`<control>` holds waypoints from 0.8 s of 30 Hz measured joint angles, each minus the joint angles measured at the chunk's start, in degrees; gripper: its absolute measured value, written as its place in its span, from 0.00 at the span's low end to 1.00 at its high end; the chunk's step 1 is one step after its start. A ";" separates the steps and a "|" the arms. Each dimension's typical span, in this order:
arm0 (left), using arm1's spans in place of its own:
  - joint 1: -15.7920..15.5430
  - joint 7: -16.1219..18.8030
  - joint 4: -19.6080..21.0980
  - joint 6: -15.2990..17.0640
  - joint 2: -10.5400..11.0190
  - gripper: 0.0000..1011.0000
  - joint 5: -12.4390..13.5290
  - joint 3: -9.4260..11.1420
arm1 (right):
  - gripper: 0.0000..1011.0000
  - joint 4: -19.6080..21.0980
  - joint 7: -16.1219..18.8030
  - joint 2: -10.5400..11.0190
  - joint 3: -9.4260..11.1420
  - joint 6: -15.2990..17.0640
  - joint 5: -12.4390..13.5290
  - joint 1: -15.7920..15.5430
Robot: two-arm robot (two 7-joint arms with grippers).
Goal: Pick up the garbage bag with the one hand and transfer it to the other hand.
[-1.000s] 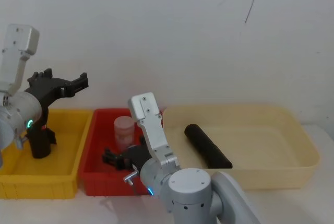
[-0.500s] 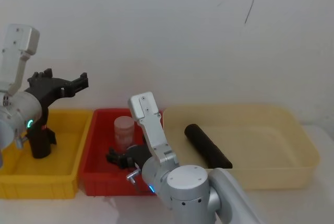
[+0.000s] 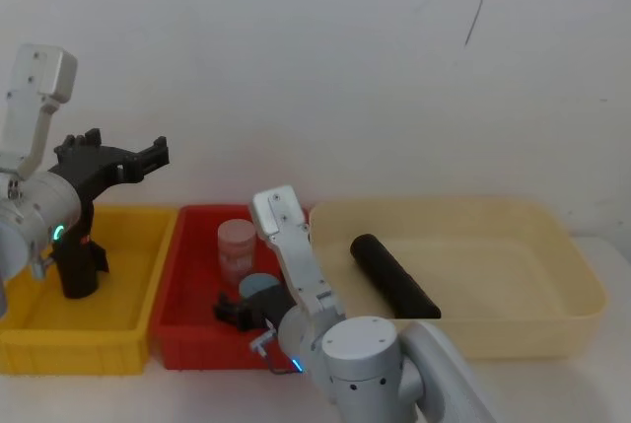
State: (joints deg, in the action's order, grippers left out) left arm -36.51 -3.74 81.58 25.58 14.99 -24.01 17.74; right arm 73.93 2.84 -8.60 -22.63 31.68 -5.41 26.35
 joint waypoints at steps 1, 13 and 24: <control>0.00 0.00 0.00 0.00 0.00 0.99 0.00 0.00 | 0.99 -0.04 0.01 0.07 0.05 0.05 -0.05 0.00; 0.00 0.00 0.00 0.00 0.00 0.99 0.00 0.00 | 0.94 -0.60 0.02 0.98 0.80 0.38 -0.98 -0.04; 0.00 0.00 0.00 0.00 0.00 0.99 0.00 0.00 | 0.67 -0.70 0.30 1.03 1.06 -0.64 -1.36 -0.15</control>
State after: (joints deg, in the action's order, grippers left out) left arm -36.51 -3.74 81.58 25.58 14.99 -24.01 17.74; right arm 73.24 3.14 -7.56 -21.56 31.05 -6.77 26.20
